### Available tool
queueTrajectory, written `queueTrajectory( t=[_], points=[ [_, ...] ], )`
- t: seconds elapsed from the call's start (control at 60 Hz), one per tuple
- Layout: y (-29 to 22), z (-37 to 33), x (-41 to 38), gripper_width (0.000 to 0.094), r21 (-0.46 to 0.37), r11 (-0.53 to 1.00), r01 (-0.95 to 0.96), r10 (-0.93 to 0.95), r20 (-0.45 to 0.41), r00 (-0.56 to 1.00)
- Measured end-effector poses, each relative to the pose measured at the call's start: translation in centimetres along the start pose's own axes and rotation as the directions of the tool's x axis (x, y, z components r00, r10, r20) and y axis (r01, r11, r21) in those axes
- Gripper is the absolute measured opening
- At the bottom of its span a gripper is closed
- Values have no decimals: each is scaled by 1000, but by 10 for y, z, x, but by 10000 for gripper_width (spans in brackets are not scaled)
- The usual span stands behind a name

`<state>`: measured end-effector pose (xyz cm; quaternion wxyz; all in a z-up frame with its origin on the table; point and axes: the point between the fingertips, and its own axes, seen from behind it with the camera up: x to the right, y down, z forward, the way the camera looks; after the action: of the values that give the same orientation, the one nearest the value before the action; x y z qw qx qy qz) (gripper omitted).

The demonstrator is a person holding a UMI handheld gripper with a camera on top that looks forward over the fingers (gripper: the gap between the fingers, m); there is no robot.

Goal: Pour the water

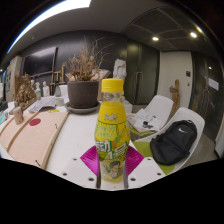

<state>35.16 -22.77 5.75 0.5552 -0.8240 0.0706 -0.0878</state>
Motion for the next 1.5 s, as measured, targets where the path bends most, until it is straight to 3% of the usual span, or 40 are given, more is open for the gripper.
queueTrajectory(
  t=[0.283, 0.467, 0.683, 0.85, 1.033, 1.317, 1.5],
  points=[
    [-52, 2, -15, 303, 24, 997, 72, -71, -63, 996],
    [-136, 9, -67, 302, 95, 974, 206, -193, -127, 973],
    [-242, 22, -175, 302, 131, 855, 501, -454, -277, 847],
    [-285, 47, -290, 302, 103, 628, 771, -705, -344, 620],
    [-285, 76, -418, 300, 78, 219, 973, -900, -369, 232],
    [-247, 113, -510, 298, -13, -335, 942, -860, -403, -312],
    [-234, 130, -518, 298, -38, -430, 902, -830, -377, -411]
  ],
)
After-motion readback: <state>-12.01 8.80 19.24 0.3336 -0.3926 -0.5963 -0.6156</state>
